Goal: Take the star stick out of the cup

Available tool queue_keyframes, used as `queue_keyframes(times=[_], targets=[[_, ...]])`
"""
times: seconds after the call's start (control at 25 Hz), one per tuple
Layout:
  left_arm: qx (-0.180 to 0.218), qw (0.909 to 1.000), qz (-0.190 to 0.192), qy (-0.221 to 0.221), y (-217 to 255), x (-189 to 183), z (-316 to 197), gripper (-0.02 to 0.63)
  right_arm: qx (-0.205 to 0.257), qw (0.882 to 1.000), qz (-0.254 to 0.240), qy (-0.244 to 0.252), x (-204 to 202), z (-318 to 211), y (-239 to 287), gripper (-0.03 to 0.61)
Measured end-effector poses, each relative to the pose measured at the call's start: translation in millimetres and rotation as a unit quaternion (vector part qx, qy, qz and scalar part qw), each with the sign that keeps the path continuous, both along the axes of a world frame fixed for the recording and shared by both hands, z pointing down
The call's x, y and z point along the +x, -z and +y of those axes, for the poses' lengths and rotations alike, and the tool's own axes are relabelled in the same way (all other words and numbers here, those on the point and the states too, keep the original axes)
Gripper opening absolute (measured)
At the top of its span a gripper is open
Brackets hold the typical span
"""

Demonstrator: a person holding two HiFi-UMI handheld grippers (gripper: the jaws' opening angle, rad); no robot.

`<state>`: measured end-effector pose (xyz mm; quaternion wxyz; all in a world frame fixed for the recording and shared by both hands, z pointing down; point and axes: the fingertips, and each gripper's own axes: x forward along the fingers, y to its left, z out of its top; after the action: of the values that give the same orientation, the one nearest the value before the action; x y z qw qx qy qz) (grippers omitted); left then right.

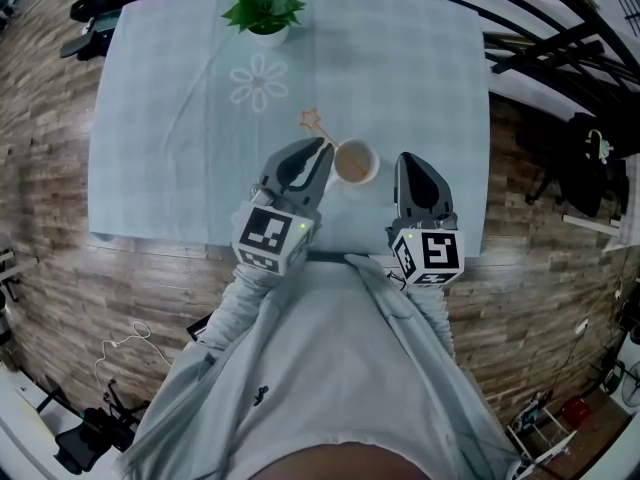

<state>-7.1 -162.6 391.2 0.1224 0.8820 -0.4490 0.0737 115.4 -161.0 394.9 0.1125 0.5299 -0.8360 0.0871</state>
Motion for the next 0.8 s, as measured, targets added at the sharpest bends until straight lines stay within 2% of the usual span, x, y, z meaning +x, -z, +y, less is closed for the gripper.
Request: queue_keyframes(times=[0.12, 0.24, 0.48, 0.8], targets=[[-0.012, 0.9999, 0.004, 0.008, -10, -2, 1, 0.025, -0.003, 1.0, 0.0, 0.003, -1, 1, -3, 0.015], [-0.04, 0.9991, 0.011, 0.01, -24, -1, 2, 0.069, -0.006, 1.0, 0.002, 0.006, -2, 1, -6, 0.015], [-0.08, 0.9965, 0.025, 0.005, -55, 5, 6, 0.11, -0.013, 1.0, 0.007, 0.003, 4, 4, -13, 0.015], [-0.115, 0.9923, 0.045, 0.003, -89, 11, -1, 0.155, -0.027, 1.0, 0.006, -0.015, 17, 9, -24, 0.015]])
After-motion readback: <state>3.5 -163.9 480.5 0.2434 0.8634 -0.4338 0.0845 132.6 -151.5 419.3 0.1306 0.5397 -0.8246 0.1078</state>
